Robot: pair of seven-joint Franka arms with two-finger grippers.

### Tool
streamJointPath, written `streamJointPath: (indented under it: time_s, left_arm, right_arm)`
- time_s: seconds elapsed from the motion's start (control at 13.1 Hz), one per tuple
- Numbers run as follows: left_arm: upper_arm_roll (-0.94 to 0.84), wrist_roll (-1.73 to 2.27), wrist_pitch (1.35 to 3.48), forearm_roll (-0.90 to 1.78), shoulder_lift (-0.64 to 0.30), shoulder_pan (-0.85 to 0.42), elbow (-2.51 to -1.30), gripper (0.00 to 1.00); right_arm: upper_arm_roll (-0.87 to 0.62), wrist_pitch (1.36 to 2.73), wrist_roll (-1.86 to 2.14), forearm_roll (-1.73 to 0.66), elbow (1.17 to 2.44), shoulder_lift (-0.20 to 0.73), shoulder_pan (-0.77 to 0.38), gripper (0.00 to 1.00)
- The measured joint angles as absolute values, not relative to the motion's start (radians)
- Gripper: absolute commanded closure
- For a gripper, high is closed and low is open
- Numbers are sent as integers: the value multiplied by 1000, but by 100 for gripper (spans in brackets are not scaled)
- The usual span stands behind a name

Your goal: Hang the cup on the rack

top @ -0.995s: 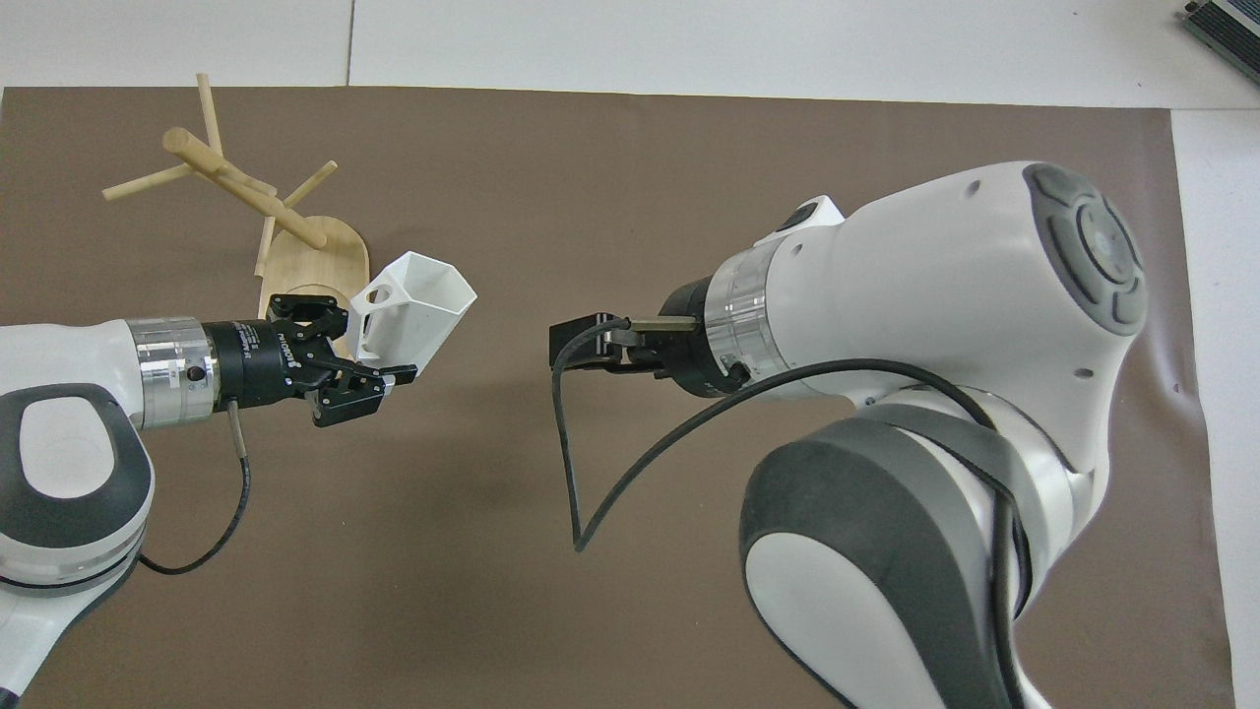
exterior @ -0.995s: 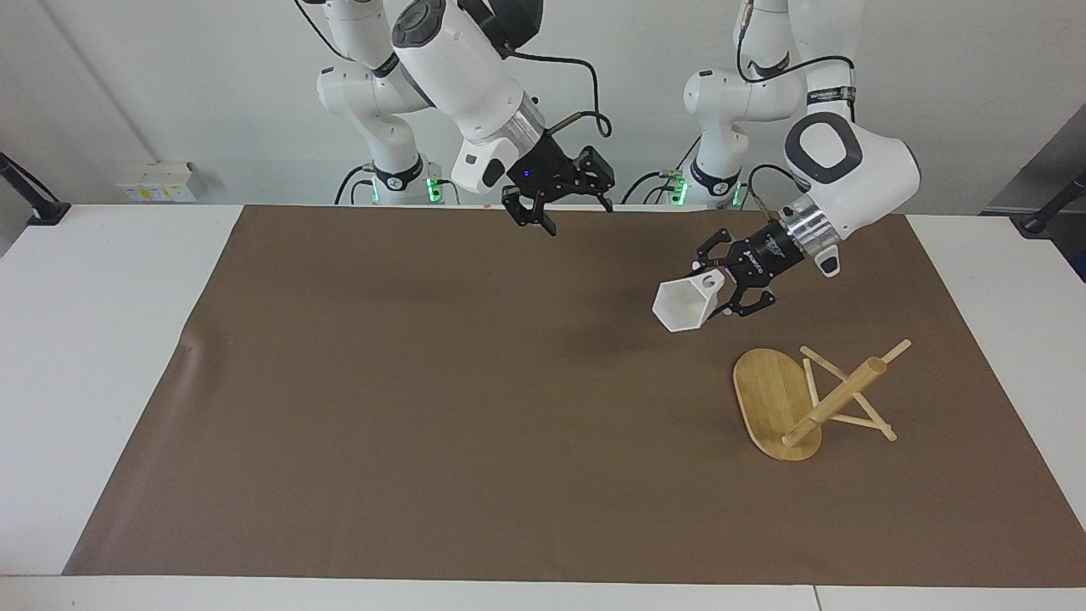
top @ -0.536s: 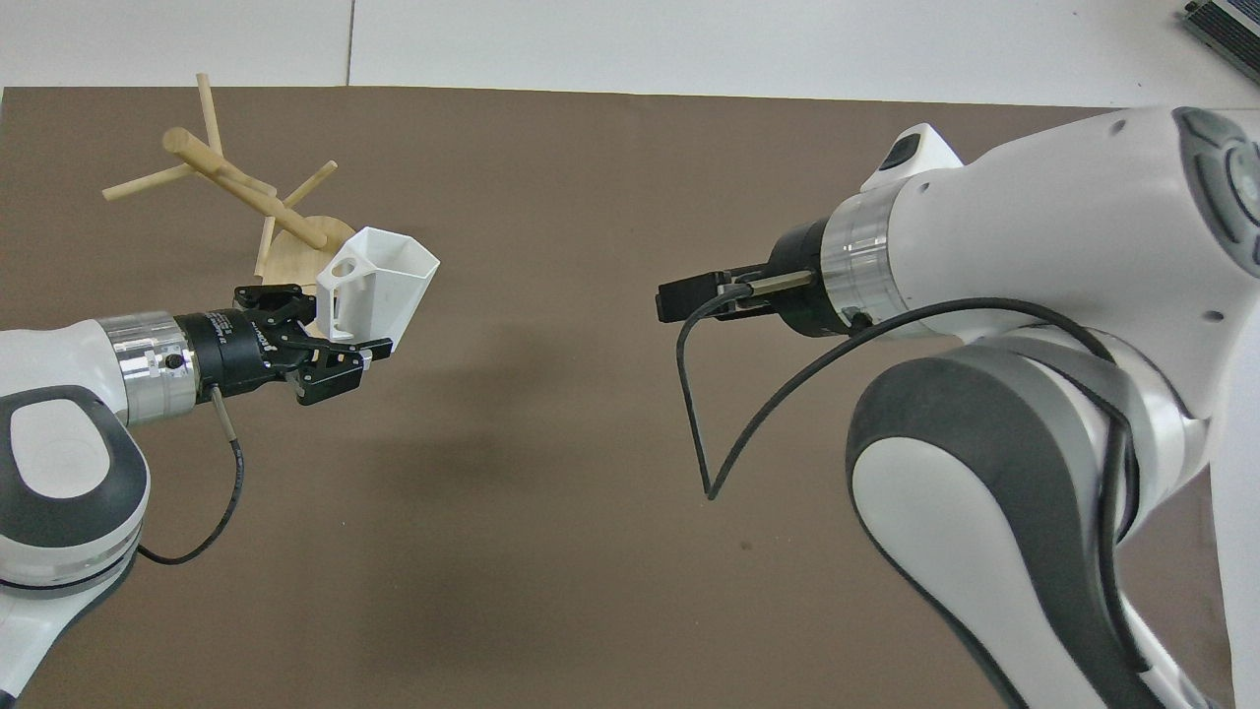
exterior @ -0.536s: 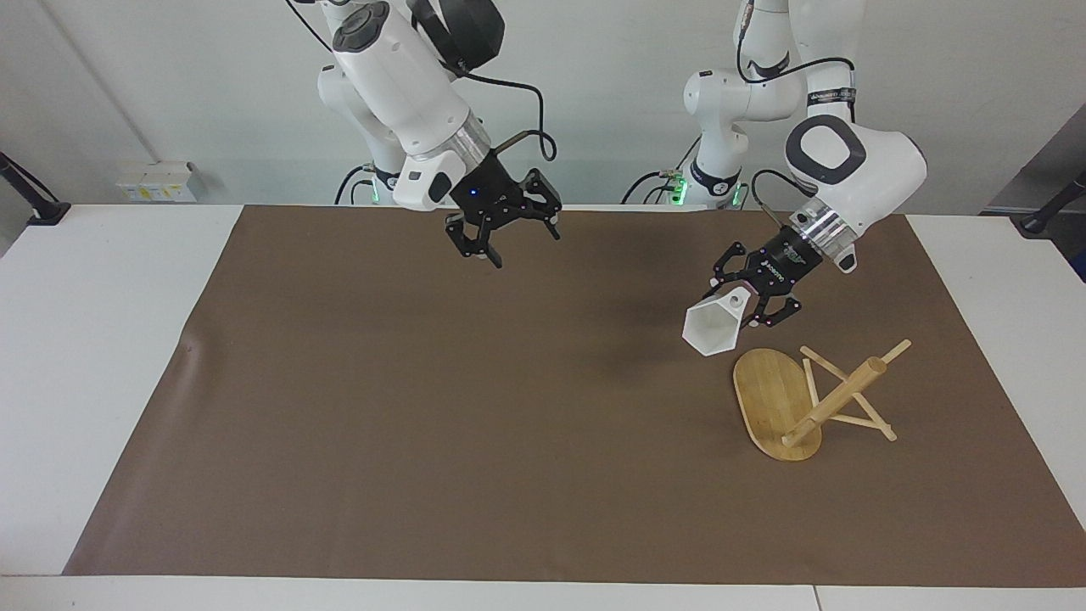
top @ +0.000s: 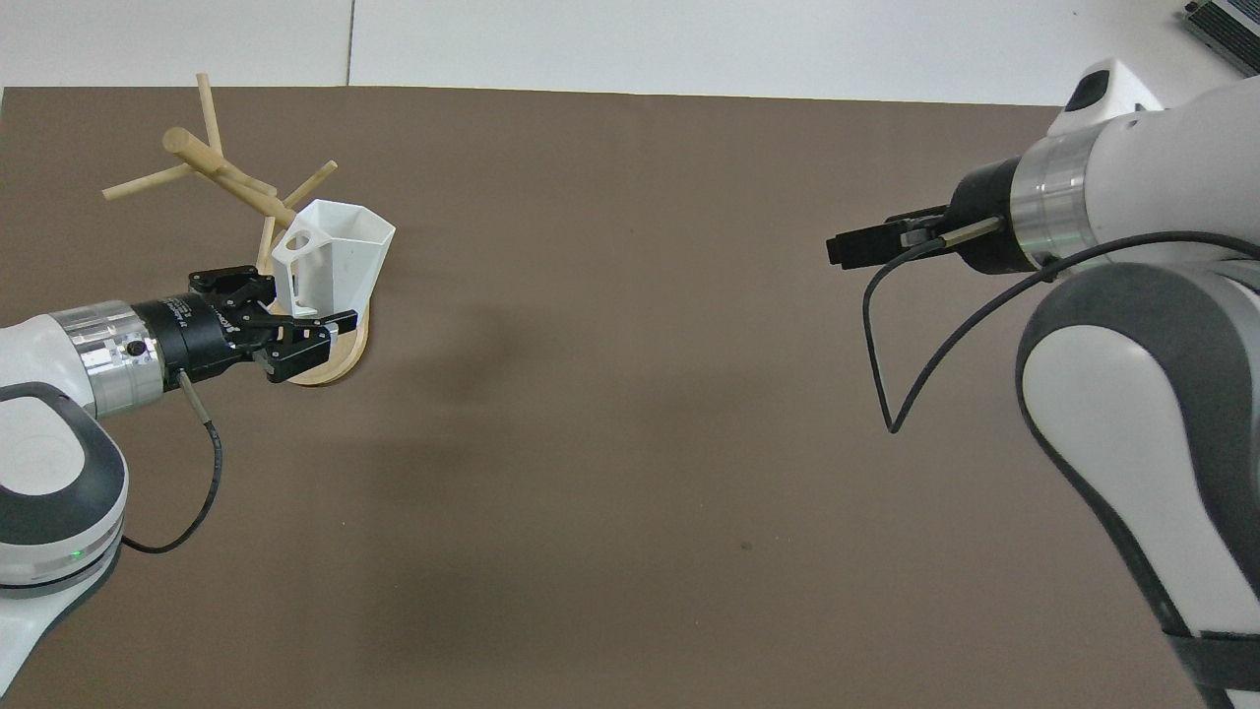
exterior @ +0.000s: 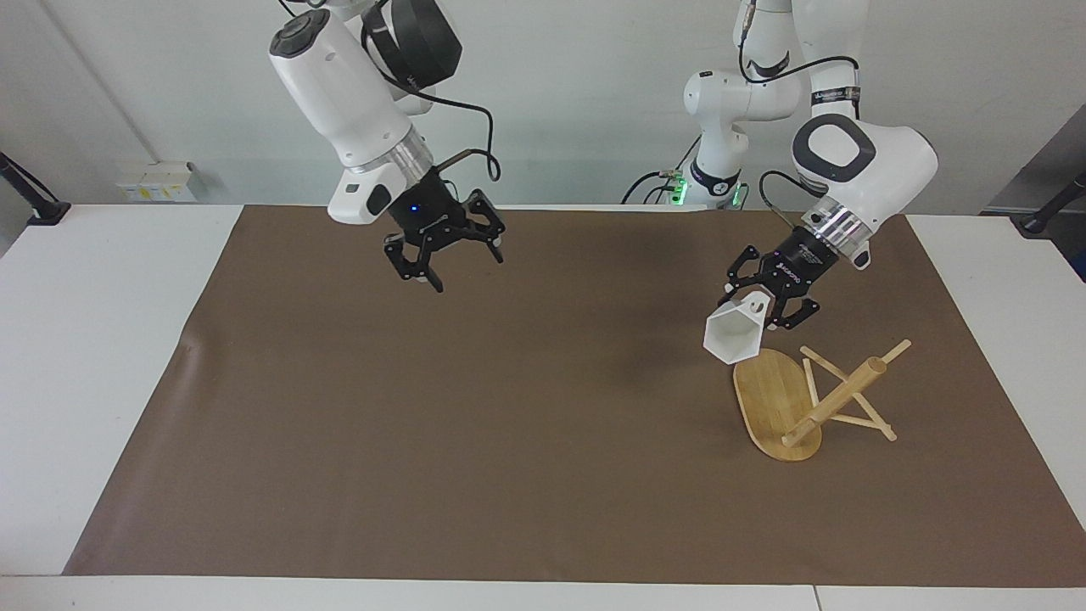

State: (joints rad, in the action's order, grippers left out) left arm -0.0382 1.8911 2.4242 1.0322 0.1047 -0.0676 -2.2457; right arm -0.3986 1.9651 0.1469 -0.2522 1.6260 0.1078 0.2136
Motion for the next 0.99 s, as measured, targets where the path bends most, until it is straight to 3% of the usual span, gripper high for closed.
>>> streamJointPath:
  time_s: [0.69, 0.99]
  left_arm:
    - [-49, 1938, 2547, 1032, 88, -74, -2229, 100]
    - [-59, 1945, 2583, 1032, 82, -79, -2229, 100]
  right_arm:
    - [-391, 1936, 524, -126, 1626, 108, 383, 0]
    - [-328, 1910, 533, -107, 1621, 91, 389, 0]
